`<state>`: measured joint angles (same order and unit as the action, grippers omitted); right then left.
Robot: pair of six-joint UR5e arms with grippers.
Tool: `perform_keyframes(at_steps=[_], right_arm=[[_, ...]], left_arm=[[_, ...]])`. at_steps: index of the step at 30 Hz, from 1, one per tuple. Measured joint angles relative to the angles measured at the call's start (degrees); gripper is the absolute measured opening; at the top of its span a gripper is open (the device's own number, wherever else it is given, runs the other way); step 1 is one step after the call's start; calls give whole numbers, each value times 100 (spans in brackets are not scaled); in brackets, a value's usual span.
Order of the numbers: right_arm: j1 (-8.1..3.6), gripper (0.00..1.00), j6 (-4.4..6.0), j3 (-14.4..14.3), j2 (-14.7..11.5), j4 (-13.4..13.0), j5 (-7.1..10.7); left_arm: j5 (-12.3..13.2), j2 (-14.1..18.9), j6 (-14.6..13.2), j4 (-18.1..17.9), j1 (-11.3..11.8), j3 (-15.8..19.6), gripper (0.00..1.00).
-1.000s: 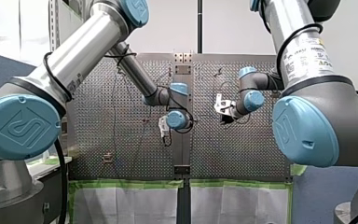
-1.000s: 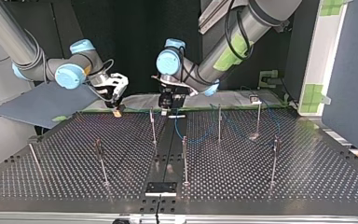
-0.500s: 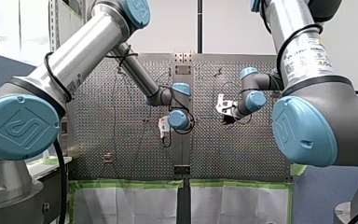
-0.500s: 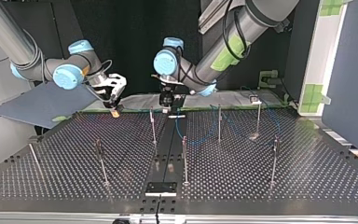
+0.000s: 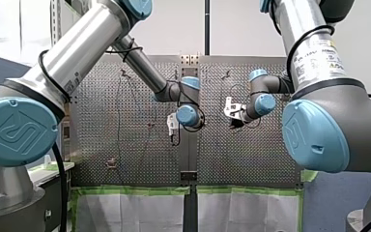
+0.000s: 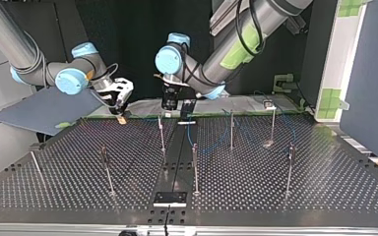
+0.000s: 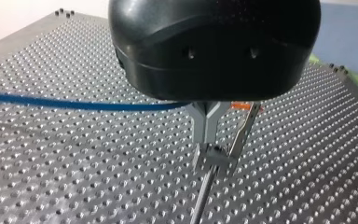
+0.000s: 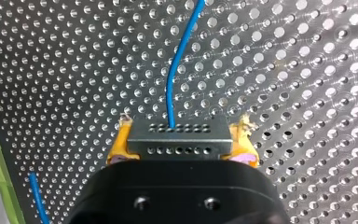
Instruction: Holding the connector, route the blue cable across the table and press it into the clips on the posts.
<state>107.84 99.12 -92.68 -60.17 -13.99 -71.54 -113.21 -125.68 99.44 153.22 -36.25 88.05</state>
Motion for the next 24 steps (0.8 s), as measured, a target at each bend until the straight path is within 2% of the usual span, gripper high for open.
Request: perform_keyframes(at_steps=[10,17,24], right_arm=[[-153,0,21,66,-1,41,68],[-232,0,94,69,2,37,69],[-265,0,104,68,13,27,65]], left_arm=[[-172,14,-124,160,-152,167,0],[-177,12,-144,-63,-187,233,0],[-37,-38,-127,-293,-115,234,0]])
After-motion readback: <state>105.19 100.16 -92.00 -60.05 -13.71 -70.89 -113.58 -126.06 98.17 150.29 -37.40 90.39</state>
